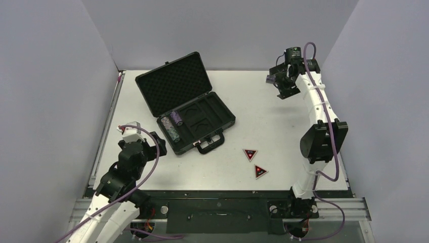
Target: Pack up texas hold em set
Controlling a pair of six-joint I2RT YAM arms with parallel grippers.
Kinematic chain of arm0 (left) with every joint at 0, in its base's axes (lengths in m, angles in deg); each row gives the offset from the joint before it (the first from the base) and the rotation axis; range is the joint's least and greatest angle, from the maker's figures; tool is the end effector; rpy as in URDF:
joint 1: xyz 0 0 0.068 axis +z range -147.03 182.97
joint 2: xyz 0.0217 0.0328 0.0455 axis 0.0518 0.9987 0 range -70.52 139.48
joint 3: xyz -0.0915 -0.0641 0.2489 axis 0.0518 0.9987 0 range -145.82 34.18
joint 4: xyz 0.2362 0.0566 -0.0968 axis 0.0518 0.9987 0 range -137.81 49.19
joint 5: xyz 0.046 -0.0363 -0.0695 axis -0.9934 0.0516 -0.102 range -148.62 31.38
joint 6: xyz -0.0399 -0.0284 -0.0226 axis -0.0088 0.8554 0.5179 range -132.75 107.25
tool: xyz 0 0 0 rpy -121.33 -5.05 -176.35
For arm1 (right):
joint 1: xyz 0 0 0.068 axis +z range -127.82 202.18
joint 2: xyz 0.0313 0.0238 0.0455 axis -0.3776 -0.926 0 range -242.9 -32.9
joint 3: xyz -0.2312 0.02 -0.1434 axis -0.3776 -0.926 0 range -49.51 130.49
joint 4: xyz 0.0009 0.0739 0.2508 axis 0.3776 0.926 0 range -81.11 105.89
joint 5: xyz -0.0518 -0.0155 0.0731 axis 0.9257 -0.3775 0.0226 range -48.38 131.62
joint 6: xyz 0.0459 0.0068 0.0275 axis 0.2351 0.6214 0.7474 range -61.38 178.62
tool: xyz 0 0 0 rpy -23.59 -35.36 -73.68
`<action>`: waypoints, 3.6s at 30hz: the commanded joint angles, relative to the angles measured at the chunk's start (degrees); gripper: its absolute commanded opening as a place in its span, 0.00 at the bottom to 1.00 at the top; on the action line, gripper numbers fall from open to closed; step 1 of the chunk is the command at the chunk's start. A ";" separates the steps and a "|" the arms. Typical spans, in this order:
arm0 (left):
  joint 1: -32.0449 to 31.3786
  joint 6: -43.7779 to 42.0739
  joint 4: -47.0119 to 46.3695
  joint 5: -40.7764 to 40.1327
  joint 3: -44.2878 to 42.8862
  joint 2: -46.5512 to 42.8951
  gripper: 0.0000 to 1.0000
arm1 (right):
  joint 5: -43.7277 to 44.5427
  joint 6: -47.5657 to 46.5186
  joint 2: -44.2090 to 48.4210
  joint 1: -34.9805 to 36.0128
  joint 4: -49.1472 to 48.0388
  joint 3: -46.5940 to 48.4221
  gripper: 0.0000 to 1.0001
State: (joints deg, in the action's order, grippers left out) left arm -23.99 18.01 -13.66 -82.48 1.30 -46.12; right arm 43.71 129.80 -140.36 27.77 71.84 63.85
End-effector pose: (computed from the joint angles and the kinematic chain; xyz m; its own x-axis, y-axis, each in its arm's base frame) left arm 0.1038 -0.0366 0.2719 -0.3777 -0.3327 -0.8641 -0.1203 0.9429 -0.3105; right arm 0.3945 0.0372 0.3581 -0.3428 0.9169 -0.2045 0.7655 0.3988 0.5049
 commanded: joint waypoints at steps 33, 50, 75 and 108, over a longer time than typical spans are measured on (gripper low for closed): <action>-0.64 -3.12 -4.99 -4.49 3.54 0.93 0.96 | 5.84 36.69 -44.01 -5.41 -38.57 25.68 0.79; -0.55 -3.74 -6.46 -6.23 4.01 3.74 0.96 | 0.82 34.17 -45.56 -7.06 -39.18 17.92 0.21; -0.52 -8.07 -3.88 9.21 -16.31 24.89 0.96 | -5.53 0.33 -19.42 -8.00 -36.77 4.61 0.29; -0.47 -4.01 9.21 12.38 -16.64 19.11 0.96 | 14.17 -54.43 -40.75 -3.16 -45.90 30.65 1.00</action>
State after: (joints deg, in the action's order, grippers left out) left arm -24.36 15.35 -4.20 -69.10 -14.00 -28.06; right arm 54.83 77.25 -178.74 25.28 31.91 89.33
